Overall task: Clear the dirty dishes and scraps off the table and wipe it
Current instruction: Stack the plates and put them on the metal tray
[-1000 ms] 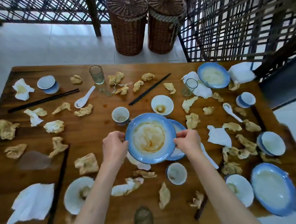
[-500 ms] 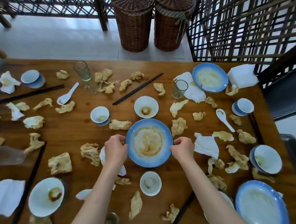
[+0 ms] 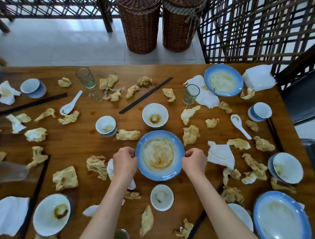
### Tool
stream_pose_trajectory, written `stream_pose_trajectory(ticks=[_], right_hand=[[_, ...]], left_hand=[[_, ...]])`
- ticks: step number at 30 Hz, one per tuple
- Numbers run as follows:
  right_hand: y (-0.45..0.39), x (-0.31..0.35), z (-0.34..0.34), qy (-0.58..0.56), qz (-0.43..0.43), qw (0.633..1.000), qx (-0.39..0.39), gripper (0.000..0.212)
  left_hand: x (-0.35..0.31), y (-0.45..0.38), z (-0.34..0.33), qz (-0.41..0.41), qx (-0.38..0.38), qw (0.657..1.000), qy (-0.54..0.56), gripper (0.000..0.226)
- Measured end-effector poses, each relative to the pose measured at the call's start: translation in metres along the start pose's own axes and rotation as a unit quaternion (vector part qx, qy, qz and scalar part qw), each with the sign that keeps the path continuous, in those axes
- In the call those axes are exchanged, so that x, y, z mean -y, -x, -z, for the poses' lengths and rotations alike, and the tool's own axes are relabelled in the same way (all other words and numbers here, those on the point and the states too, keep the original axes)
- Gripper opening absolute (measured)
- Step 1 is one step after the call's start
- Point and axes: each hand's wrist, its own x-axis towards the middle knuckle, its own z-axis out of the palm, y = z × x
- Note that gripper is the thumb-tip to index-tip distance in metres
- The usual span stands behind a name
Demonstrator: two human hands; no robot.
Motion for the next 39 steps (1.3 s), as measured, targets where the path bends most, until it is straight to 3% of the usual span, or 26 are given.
stream_pose_trajectory(ticks=[5,8,21,29,39], right_hand=[[-0.003,-0.001,-0.002,-0.028,-0.019,0.999,0.008,0.014],[-0.006,-0.001,-0.001,-0.045,-0.036,0.998,0.038,0.024],[-0.013,-0.001,0.041,-0.132,-0.016,0.991,0.034,0.027],[-0.064,-0.003,0.120,-0.204,-0.001,0.978,0.044,0.024],[-0.180,0.026,0.197,-0.234,0.021,0.971,0.046,0.018]], left_hand=[[-0.001,-0.010,0.001,0.013,0.032,0.999,-0.005,0.025],[0.001,-0.016,0.000,0.025,0.064,0.998,0.002,0.031],[-0.018,-0.005,0.010,-0.026,0.072,0.995,0.064,0.033],[-0.098,0.010,-0.010,-0.048,0.067,0.986,0.148,0.031],[-0.234,-0.040,-0.062,-0.056,0.028,0.984,0.166,0.019]])
